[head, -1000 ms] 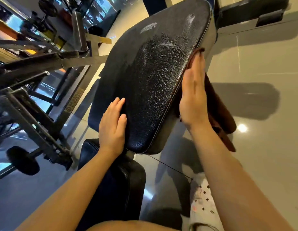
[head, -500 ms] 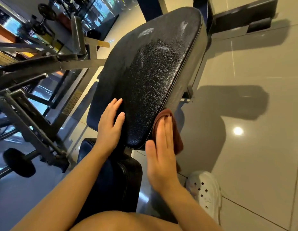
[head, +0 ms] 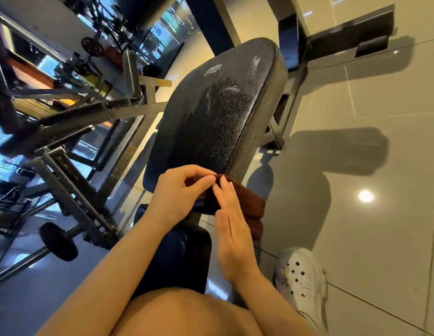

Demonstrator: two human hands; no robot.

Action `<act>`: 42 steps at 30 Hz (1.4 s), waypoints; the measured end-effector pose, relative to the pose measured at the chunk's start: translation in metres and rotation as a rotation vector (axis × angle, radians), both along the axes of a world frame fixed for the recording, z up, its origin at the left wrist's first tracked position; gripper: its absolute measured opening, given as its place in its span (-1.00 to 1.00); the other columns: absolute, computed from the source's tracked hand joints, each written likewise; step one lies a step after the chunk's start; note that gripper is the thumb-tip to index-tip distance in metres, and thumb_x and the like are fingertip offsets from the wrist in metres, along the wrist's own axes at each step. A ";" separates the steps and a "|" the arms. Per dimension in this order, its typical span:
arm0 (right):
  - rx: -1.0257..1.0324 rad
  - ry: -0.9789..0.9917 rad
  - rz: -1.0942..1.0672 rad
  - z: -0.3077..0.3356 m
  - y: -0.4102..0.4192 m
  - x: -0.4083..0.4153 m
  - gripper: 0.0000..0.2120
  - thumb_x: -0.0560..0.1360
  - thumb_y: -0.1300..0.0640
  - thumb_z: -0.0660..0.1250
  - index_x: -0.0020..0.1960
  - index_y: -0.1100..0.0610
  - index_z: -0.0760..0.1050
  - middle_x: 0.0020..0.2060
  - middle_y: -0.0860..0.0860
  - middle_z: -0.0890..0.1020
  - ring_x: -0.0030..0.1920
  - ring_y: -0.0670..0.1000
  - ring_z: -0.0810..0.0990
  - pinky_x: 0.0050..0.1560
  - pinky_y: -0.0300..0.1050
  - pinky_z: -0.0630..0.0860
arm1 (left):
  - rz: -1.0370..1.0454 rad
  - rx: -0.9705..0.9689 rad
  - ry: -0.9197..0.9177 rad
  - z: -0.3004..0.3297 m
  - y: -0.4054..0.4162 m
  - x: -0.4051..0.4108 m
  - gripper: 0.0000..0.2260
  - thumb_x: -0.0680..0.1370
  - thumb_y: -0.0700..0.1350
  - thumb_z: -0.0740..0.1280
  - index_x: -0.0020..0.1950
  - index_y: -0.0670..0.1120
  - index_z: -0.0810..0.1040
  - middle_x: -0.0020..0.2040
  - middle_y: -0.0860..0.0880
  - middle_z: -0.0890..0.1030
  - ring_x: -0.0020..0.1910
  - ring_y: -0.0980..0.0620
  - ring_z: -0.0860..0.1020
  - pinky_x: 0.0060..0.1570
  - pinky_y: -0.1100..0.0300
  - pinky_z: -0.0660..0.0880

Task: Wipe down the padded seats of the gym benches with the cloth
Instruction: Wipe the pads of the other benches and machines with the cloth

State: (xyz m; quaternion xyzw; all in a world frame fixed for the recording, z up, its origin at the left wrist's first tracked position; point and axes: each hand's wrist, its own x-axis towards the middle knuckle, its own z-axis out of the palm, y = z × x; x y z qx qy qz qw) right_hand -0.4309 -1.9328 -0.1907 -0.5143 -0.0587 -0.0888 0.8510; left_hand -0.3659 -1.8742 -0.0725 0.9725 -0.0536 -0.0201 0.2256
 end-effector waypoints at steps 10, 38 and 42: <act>-0.393 0.341 0.029 -0.057 -0.080 0.048 -0.59 0.60 0.25 0.21 0.42 0.00 0.37 0.25 -0.07 0.38 0.17 0.12 0.55 0.22 -0.13 0.46 | 0.052 -0.295 0.000 0.011 -0.001 -0.012 -0.70 0.61 -0.23 0.22 -0.11 0.15 0.60 -0.20 0.12 0.61 -0.13 0.12 0.60 -0.12 0.26 0.57; -0.157 0.240 -0.493 0.013 -0.022 0.085 -0.53 0.62 0.17 0.17 0.49 0.28 0.26 0.52 0.17 0.20 0.53 0.03 0.13 0.32 -0.59 -0.03 | 0.381 -0.086 0.049 0.011 0.062 -0.045 -0.73 0.49 -0.40 0.36 -0.19 -0.03 0.61 -0.28 0.01 0.67 -0.11 -0.09 0.65 0.15 -0.08 0.54; -0.171 0.231 -0.472 0.018 -0.011 0.099 -0.45 0.63 0.12 -0.01 0.58 0.21 -0.01 0.58 0.09 0.02 0.58 0.02 -0.05 0.57 0.01 -0.04 | 0.368 -0.048 0.052 0.013 0.064 -0.046 -0.68 0.48 -0.38 0.37 -0.23 0.06 0.62 -0.24 -0.04 0.67 -0.08 -0.16 0.64 0.13 -0.15 0.54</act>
